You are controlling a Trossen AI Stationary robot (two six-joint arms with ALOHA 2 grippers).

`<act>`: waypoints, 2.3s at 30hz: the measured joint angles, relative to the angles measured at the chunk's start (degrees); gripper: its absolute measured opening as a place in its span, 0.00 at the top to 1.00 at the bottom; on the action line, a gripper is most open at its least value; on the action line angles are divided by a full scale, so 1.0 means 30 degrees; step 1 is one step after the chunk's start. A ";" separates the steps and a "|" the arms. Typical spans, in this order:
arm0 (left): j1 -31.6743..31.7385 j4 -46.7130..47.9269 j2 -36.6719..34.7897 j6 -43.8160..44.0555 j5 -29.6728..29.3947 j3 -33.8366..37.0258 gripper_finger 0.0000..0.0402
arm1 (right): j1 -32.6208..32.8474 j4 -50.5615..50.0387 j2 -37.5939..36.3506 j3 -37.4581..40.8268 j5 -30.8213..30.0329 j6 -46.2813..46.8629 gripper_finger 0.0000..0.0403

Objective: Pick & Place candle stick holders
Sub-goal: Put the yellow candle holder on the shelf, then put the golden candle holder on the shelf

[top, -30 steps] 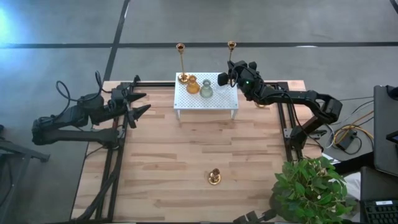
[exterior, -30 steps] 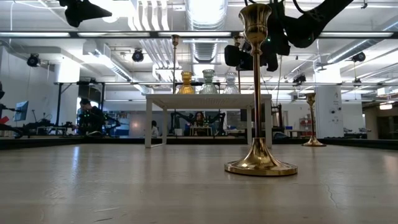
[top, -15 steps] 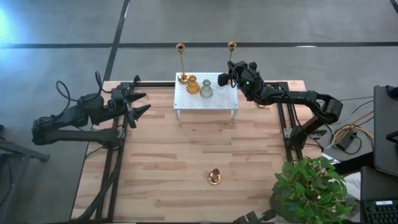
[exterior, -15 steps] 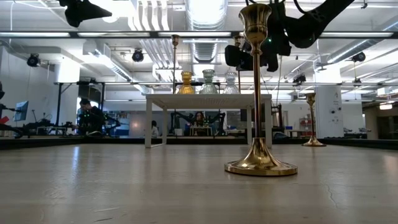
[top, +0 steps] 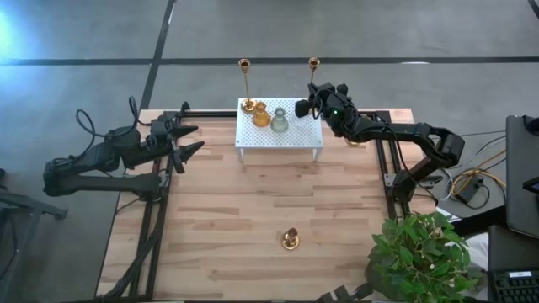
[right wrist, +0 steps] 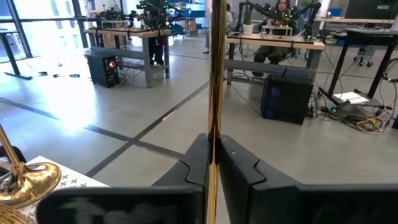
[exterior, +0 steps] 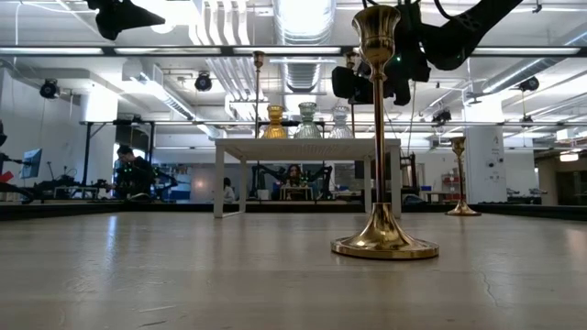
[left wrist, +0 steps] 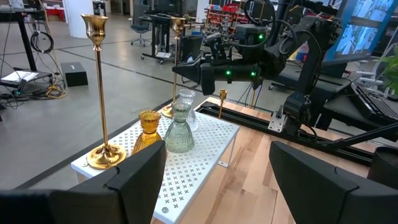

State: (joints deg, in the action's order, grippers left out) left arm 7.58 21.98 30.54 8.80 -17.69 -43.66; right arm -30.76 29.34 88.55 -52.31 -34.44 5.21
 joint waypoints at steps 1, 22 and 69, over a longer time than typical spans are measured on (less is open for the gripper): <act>0.0003 0.0000 0.0002 0.0000 0.0000 0.0000 0.27 | 0.0000 -0.0007 0.0000 0.0000 0.0000 0.0000 0.94; 0.0001 -0.0002 -0.0005 0.0000 0.0003 0.0000 0.27 | -0.0015 -0.0203 0.0073 0.0073 -0.0022 0.0136 0.66; -0.0002 0.0000 -0.0005 0.0000 0.0000 0.0000 0.27 | 0.7881 -2.7426 -1.8712 0.5305 -0.1154 1.3386 0.68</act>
State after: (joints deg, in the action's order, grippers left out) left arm 7.57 21.98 30.52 8.80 -17.69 -43.66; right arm -7.12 -52.94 32.42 -36.40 -37.90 45.37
